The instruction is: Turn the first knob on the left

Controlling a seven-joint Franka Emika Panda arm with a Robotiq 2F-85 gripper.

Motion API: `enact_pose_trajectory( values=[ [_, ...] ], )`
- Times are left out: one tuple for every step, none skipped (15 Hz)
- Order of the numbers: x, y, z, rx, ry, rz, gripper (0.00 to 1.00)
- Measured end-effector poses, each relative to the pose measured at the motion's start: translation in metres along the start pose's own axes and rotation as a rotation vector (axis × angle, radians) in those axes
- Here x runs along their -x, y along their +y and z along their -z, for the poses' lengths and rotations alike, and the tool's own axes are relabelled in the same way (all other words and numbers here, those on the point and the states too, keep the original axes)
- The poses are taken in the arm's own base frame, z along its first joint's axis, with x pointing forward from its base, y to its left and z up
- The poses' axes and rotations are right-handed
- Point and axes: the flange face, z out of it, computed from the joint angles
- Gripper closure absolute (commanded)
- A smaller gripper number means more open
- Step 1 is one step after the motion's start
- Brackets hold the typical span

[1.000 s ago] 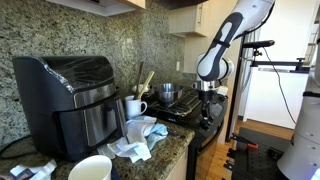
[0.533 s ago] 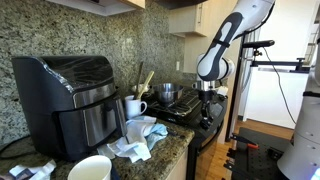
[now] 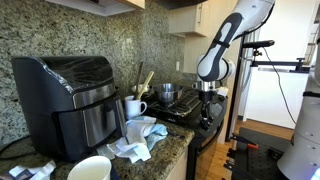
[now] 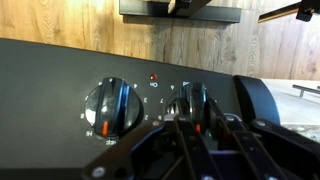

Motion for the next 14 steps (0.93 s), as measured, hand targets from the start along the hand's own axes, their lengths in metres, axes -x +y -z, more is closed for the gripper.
enact_pose_trajectory(
  values=[
    [0.0,-0.0001,0.0,0.0,0.0,0.0,0.92],
    [0.0,-0.0001,0.0,0.0,0.0,0.0,0.92],
    [-0.0001,-0.0001,0.0,0.0,0.0,0.0,0.92],
    [-0.0001,-0.0002,0.0,0.0,0.0,0.001,0.92],
    [-0.0002,-0.0004,0.0,0.002,-0.001,0.005,0.92],
    [-0.0005,-0.0009,0.0,0.005,-0.003,0.012,0.92],
    [-0.0009,-0.0017,0.0,0.01,-0.005,0.024,0.92],
    [-0.0014,-0.0027,-0.0001,0.017,-0.009,0.04,0.92],
    [-0.002,-0.0038,-0.0001,0.024,-0.013,0.057,0.92],
    [-0.0027,-0.0051,-0.0001,0.032,-0.017,0.074,0.92],
    [-0.0034,-0.0062,-0.0001,0.039,-0.021,0.09,0.92],
    [-0.004,-0.0075,-0.0001,0.046,-0.025,0.105,0.92],
    [-0.0046,-0.0085,0.0,0.052,-0.028,0.119,0.92],
    [-0.0051,-0.0096,-0.0001,0.058,-0.031,0.133,0.92]
  ],
)
